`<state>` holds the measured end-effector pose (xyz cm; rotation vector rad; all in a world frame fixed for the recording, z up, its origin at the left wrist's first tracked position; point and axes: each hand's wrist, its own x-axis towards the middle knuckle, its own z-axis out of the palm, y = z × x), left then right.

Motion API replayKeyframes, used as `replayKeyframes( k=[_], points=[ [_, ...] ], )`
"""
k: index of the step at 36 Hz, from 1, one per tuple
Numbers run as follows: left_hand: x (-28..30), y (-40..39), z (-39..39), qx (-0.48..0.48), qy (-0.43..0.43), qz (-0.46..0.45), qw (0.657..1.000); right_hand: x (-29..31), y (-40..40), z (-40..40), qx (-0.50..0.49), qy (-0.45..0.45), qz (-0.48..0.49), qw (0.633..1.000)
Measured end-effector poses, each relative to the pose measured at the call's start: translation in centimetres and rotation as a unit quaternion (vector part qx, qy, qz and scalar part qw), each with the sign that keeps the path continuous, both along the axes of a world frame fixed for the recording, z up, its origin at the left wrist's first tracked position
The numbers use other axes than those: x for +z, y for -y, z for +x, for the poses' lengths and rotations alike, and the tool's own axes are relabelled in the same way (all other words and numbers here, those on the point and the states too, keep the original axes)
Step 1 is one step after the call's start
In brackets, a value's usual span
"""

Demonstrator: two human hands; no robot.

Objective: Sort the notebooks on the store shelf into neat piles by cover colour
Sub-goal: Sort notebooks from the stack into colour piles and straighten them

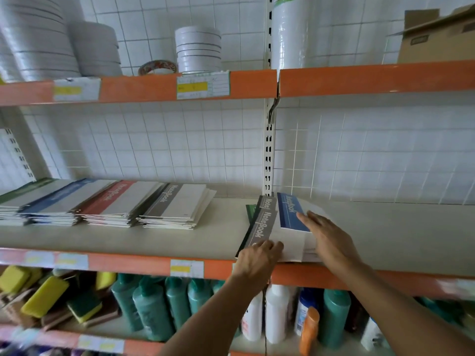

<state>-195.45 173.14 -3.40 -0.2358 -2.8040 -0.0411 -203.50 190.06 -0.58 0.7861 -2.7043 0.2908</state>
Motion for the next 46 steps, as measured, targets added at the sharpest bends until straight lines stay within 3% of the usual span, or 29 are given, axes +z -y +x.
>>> replayKeyframes(
  k=[4,10,24,30,40,46],
  points=[
    [-0.3,0.9,0.3,-0.011,-0.039,0.014,0.999,0.0,0.3,0.2,0.01,0.001,-0.006,1.0],
    [1.4,4.0,1.2,-0.011,-0.165,-0.001,0.986,0.1,2.1,0.7,0.02,-0.012,-0.014,1.0],
    [4.9,20.3,4.4,0.138,-0.21,-0.047,0.967,1.9,12.6,0.9,0.036,-0.043,-0.037,0.998],
    [4.4,24.4,3.3,0.186,-0.152,-0.041,0.97,1.5,16.5,1.1,0.028,-0.042,-0.046,0.998],
    [1.8,26.5,-0.6,0.101,0.047,0.013,0.994,0.4,20.0,0.9,0.015,-0.056,-0.053,0.997],
    [2.6,26.6,-0.2,0.118,0.029,0.046,0.992,1.8,20.9,1.9,0.011,-0.028,-0.042,0.999]
  ],
)
